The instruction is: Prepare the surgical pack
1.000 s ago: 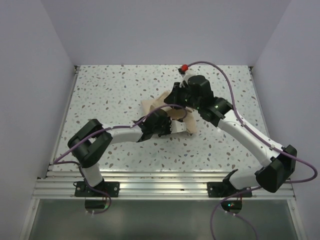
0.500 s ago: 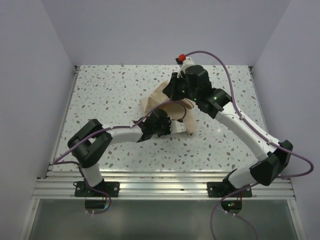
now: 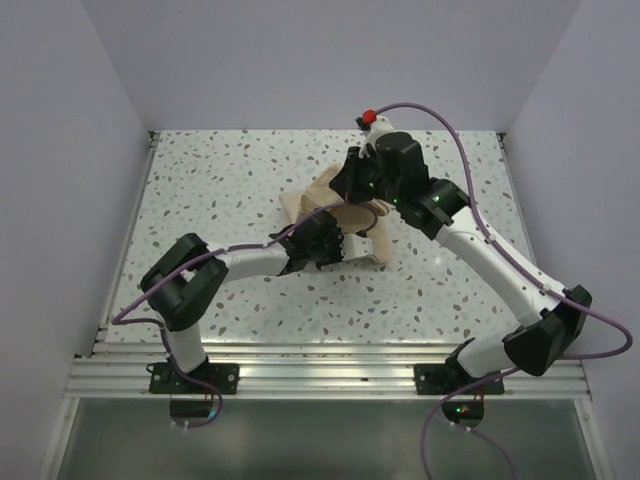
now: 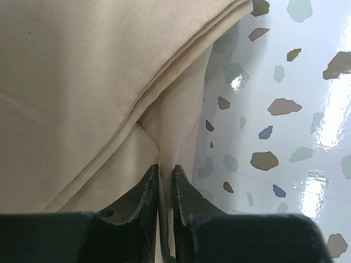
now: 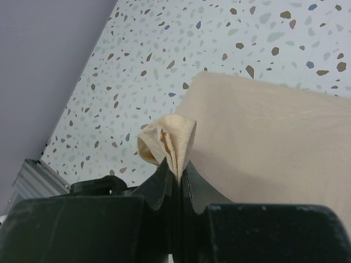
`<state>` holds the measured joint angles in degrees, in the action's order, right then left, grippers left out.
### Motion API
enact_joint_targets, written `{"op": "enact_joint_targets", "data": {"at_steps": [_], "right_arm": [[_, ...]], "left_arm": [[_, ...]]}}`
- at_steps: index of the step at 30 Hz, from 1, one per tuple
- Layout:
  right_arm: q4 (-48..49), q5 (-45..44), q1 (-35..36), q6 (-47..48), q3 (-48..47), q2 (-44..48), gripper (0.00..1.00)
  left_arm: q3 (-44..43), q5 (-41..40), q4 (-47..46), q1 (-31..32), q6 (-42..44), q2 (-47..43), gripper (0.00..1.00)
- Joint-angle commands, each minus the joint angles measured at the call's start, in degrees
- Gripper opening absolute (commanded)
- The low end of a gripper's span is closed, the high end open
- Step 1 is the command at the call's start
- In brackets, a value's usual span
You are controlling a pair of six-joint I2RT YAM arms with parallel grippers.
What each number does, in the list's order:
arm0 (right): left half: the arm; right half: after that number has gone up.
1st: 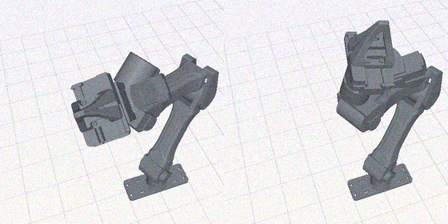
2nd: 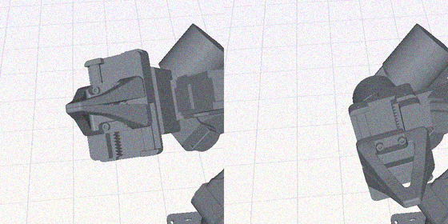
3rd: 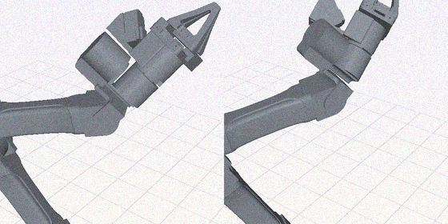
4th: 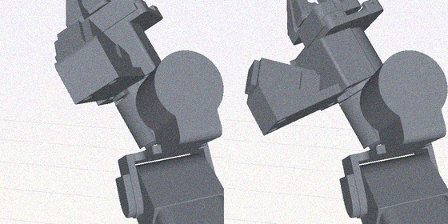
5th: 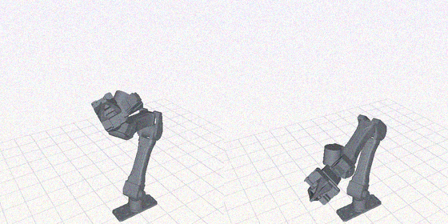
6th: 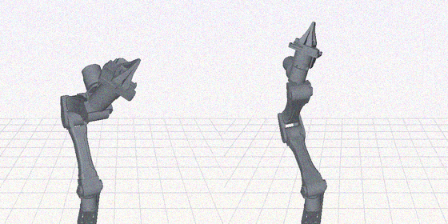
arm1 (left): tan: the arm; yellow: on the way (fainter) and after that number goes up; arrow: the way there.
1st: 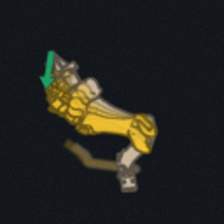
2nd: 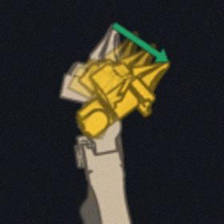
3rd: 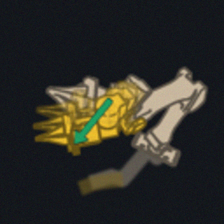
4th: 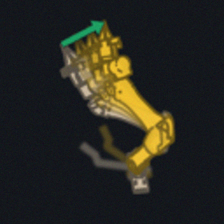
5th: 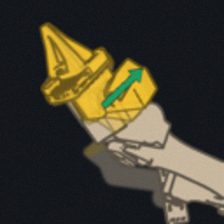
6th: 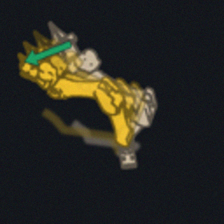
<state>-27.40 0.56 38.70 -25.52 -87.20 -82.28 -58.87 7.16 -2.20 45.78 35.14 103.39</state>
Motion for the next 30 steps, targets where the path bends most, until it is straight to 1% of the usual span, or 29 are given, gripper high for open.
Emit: {"op": "enact_joint_targets", "data": {"at_steps": [1,7,13,16,19,20,23,26,27,30], "right_arm": [[1.5,1.6,0.6,-1.1,0.7,4.0,0.0],[3.0,0.5,0.6,0.1,2.7,2.7,0.0],[5.5,0.9,0.5,-0.5,5.0,1.3,0.0],[6.2,0.4,0.5,-0.7,6.2,1.0,0.0],[6.6,-0.1,0.5,-0.6,6.6,0.5,0.0],[6.7,-0.1,0.5,-0.5,6.4,0.3,0.0],[6.6,-0.2,0.3,-0.4,5.7,-0.5,0.0],[6.7,-0.2,0.2,-0.2,5.1,-1.5,0.0],[6.7,-0.1,0.1,-0.2,4.8,-1.8,0.0],[6.8,-0.1,0.0,-0.1,4.4,-2.4,0.0]], "left_arm": [[-2.8,-0.9,-0.4,-1.8,-0.9,0.3,0.0],[0.4,-0.8,-3.4,-1.4,-0.6,-3.5,0.0],[1.2,-4.9,-3.6,1.0,0.0,-3.8,0.0],[2.9,-9.2,-5.4,3.1,1.2,-4.2,0.0],[4.7,-10.0,-8.3,4.4,1.8,-5.7,0.0],[5.0,-9.9,-9.0,4.6,1.6,-6.1,0.01],[5.2,-10.0,-9.1,4.7,1.4,-7.4,0.09],[5.3,-10.6,-9.1,4.8,1.7,-9.0,0.17],[5.4,-10.7,-9.2,4.8,1.8,-10.0,0.22],[6.0,-11.2,-10.0,4.9,1.9,-11.8,0.29]]}}
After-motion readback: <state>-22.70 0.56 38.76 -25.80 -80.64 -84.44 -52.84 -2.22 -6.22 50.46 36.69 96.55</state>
